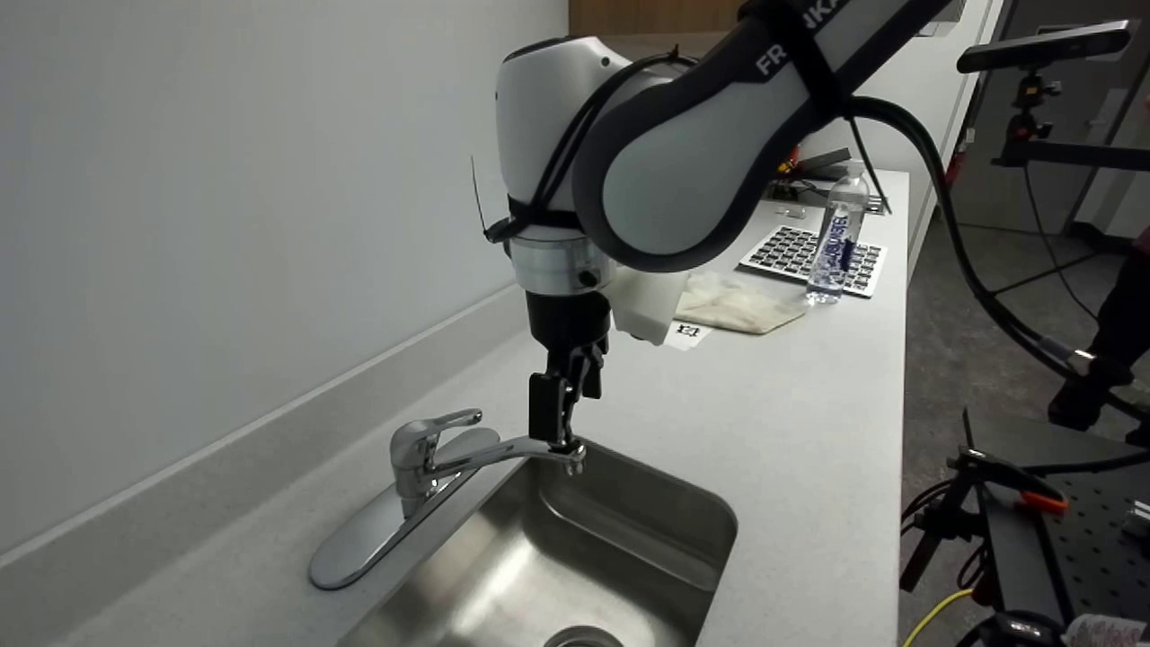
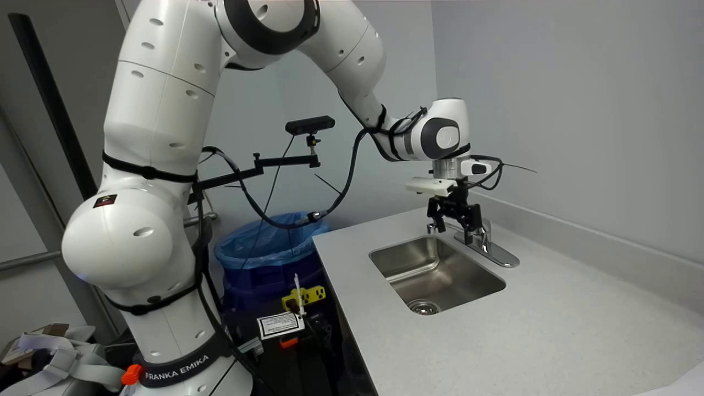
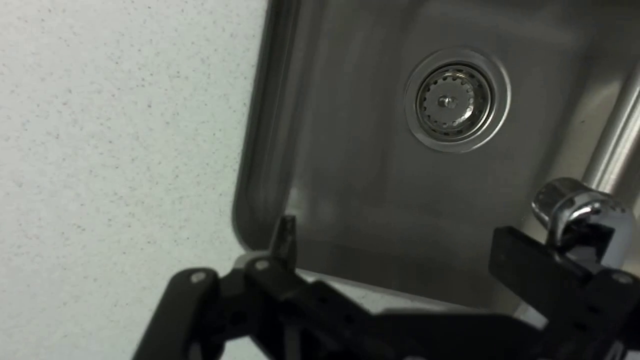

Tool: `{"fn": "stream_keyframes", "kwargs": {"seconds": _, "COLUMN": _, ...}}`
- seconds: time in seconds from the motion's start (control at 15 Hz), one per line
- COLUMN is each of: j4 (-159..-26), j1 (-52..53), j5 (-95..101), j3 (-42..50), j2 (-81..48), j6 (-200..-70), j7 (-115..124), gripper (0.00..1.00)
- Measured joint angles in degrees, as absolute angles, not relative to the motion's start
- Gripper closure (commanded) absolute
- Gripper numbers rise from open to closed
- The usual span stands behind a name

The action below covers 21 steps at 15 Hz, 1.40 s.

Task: Turn the faucet to the left and then lift the handle

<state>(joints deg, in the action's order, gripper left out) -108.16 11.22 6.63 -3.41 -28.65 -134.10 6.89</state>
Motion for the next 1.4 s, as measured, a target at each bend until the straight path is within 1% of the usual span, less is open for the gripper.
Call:
{"fn": "stream_keyframes", "kwargs": {"seconds": 1.0, "j4": -109.51, "j1": 11.64, "j5": 6.62, "j3": -4.0, "j2": -27.87, "j6": -135.09, "j7": 5.92, "gripper": 0.0}}
{"fn": "stream_keyframes", "kwargs": {"seconds": 1.07, "j4": -109.5, "j1": 11.47, "j5": 6.56, "j3": -4.0, "j2": -27.58, "j6": -135.13, "j7": 5.73, "gripper": 0.12}}
{"fn": "stream_keyframes", "kwargs": {"seconds": 1.13, "j4": -109.47, "j1": 11.22, "j5": 6.52, "j3": -4.0, "j2": -27.24, "j6": -135.15, "j7": 5.54, "gripper": 0.28}}
{"fn": "stream_keyframes", "kwargs": {"seconds": 1.27, "j4": -109.36, "j1": 10.61, "j5": 6.39, "j3": -3.99, "j2": -26.47, "j6": -135.24, "j7": 4.86, "gripper": 0.42}}
{"fn": "stream_keyframes", "kwargs": {"seconds": 1.33, "j4": -109.29, "j1": 10.32, "j5": 6.31, "j3": -3.99, "j2": -26.15, "j6": -135.46, "j7": 4.58, "gripper": 0.51}}
{"fn": "stream_keyframes", "kwargs": {"seconds": 1.4, "j4": -109.21, "j1": 10.09, "j5": 6.25, "j3": -3.99, "j2": -25.94, "j6": -136.1, "j7": 4.43, "gripper": 0.58}}
